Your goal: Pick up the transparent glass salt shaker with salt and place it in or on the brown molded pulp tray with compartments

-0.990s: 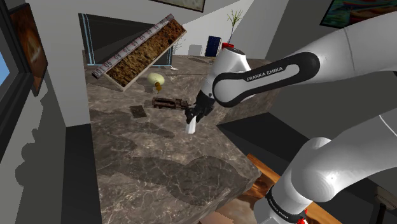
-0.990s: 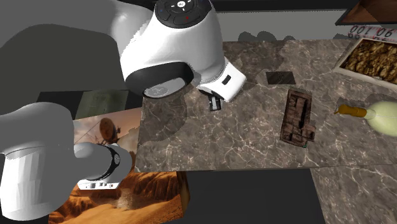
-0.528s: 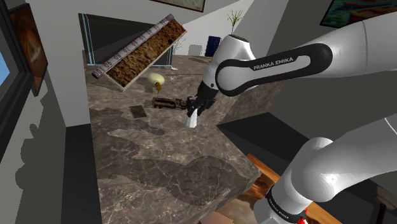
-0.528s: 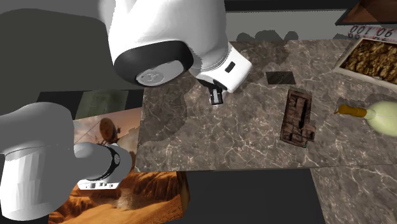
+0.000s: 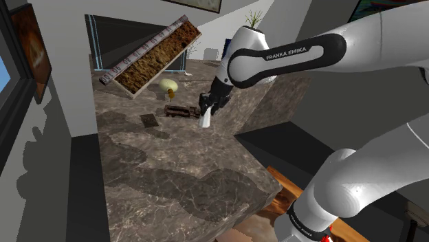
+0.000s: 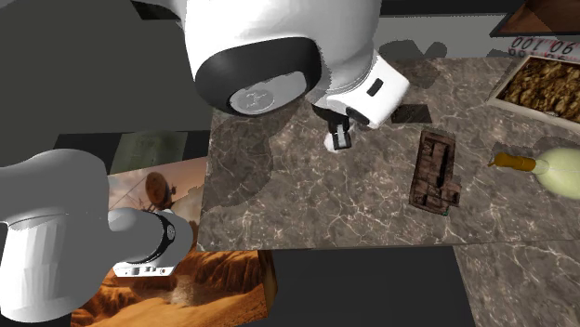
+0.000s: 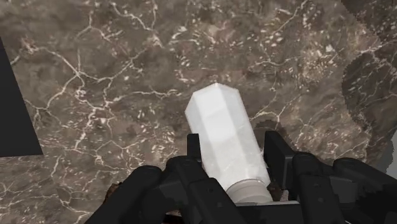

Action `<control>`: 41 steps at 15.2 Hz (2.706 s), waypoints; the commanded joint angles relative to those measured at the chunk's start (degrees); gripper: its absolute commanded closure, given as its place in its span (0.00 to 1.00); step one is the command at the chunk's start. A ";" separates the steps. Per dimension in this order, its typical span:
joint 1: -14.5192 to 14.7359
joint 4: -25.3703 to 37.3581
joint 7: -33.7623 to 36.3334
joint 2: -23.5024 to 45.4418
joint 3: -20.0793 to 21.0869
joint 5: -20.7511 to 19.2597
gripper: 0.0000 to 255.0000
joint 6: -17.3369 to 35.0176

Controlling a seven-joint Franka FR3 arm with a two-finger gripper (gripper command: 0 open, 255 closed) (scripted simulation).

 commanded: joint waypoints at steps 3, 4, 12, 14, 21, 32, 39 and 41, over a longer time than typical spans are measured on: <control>-1.30 8.40 -1.97 8.50 -1.41 -0.92 1.00 -0.11; -1.57 10.63 -2.45 10.55 -1.74 -1.09 1.00 -0.33; -3.46 30.72 -5.77 26.95 -3.83 -1.82 1.00 -4.32; -3.89 36.55 -6.45 31.21 -4.20 -1.90 1.00 -5.96; -5.02 52.90 -7.98 43.40 -4.85 -2.01 1.00 -10.27; -5.03 47.77 -8.75 45.70 -4.73 -1.63 1.00 -2.86; -5.04 46.66 -8.96 46.57 -4.68 -1.52 1.00 -0.89; -5.04 46.66 -8.96 46.57 -4.68 -1.52 1.00 -0.89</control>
